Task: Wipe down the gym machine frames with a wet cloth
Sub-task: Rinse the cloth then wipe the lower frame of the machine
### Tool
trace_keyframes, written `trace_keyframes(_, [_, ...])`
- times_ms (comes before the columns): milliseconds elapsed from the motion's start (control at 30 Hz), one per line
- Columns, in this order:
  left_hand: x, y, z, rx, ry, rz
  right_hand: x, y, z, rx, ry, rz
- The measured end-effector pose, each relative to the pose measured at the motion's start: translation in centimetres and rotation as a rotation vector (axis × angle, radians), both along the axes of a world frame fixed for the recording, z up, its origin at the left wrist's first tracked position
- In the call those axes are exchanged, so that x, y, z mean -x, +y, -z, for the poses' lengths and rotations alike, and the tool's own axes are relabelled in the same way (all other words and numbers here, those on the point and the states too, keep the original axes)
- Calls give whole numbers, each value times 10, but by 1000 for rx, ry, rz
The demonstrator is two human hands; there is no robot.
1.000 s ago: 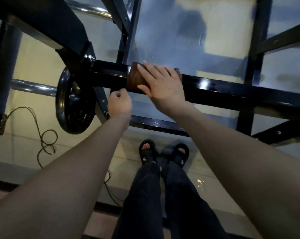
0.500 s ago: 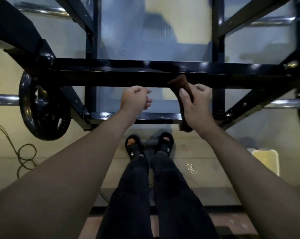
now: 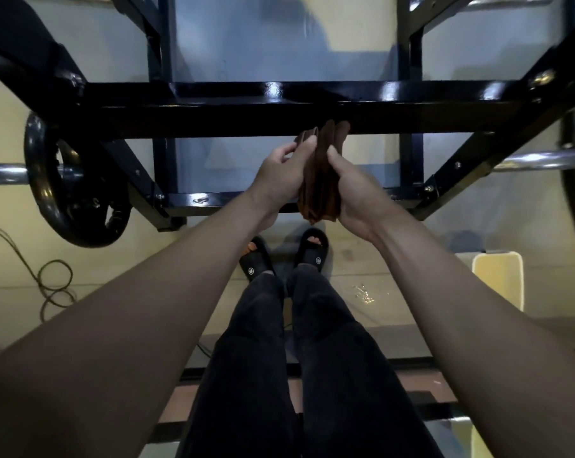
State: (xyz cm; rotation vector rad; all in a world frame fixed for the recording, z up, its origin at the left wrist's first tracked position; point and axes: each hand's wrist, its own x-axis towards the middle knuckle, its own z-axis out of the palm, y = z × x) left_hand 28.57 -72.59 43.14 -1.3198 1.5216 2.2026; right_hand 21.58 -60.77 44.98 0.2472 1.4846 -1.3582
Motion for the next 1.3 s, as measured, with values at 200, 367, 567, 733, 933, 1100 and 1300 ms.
trace_keyframes(200, [1,8,10,-110,20,-82,4,0,-8,-28,21,-28])
trace_keyframes(367, [-7,0,22,-206,-15,-251,16,14,-4,-48,-3,136])
trace_keyframes(567, [-15,-5,29,-148,-80,-174,18,35,5,-123,242,99])
trace_keyframes(733, [-15,2,34,-91,-189,-101,13,37,2,-134,488,-32])
trace_keyframes(933, [-2,9,25,-571,-141,-309,-14,39,9,-238,1018,-537])
trace_keyframes(1100, [-5,2,30,-586,-141,-219,-32,62,23,-229,1018,-851])
trace_keyframes(1300, [-21,5,37,-481,-158,-123,-25,71,36,-352,464,-58])
